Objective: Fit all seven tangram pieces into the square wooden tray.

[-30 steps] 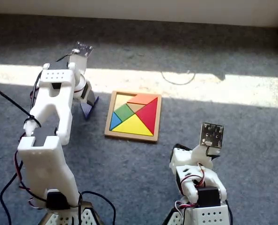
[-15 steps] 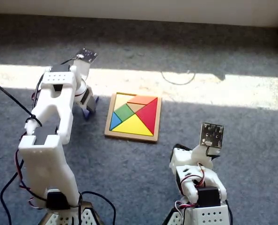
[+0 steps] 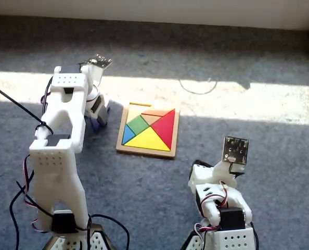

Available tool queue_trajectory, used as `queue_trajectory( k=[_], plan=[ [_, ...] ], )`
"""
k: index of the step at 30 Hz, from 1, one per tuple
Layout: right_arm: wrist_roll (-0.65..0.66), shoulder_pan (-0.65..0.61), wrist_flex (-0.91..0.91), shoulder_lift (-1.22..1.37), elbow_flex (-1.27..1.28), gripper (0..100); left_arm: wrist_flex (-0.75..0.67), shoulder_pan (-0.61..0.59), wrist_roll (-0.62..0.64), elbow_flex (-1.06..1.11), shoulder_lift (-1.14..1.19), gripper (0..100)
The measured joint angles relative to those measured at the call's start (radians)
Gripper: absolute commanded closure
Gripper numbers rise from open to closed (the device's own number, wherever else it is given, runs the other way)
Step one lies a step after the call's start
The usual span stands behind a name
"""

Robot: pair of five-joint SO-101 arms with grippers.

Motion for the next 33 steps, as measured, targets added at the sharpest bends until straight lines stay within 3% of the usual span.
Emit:
queue_trajectory(
  k=[11,17,33],
  plan=[
    [0.000,0.000,0.000,0.000,0.000,99.4,0.005,0.041,-0.002,-0.014,0.008,76],
    [0.000,0.000,0.000,0.000,0.000,99.4,0.008,0.055,-0.002,-0.014,0.008,85],
    [0.000,0.000,0.000,0.000,0.000,99.4,0.132,0.063,0.002,-0.034,-0.008,85]
  ],
)
